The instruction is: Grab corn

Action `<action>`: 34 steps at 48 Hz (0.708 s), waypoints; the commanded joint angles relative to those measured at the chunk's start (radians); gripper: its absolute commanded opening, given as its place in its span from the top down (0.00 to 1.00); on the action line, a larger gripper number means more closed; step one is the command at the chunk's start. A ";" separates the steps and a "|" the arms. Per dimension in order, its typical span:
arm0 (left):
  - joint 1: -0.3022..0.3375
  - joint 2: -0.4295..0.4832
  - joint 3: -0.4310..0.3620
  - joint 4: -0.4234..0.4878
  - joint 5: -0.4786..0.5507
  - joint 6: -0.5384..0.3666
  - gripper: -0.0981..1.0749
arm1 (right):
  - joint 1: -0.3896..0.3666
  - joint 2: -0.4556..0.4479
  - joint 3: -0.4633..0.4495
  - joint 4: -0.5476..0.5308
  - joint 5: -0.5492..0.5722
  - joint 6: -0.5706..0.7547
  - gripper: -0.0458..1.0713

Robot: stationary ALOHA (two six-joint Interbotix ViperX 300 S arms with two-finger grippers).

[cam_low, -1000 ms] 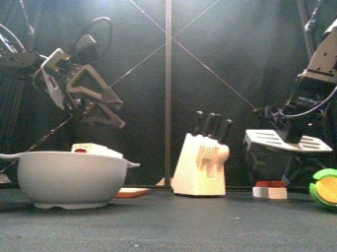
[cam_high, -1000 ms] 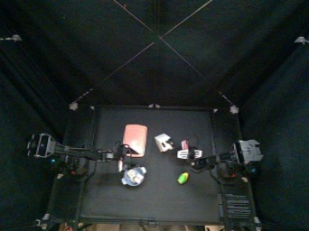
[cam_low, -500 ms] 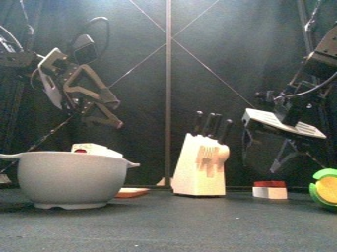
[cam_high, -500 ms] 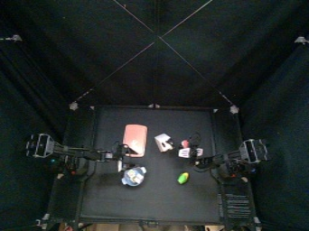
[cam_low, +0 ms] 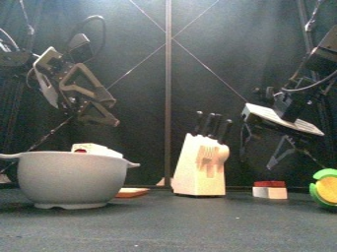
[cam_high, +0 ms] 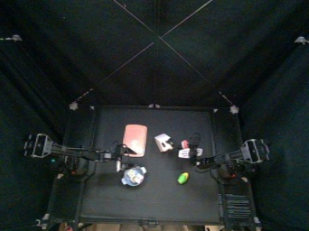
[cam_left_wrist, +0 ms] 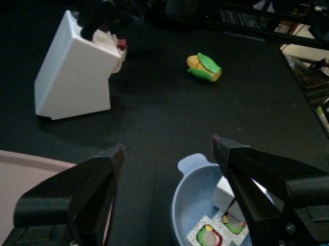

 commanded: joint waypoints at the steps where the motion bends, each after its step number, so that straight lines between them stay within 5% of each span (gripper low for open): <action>1: 0.006 -0.003 -0.009 0.002 -0.009 0.003 0.03 | 0.002 -0.023 -0.005 -0.009 -0.012 -0.002 0.08; 34: -0.002 0.002 0.003 -0.026 -0.009 -0.005 0.03 | 0.006 -0.025 0.000 -0.009 -0.017 -0.002 0.08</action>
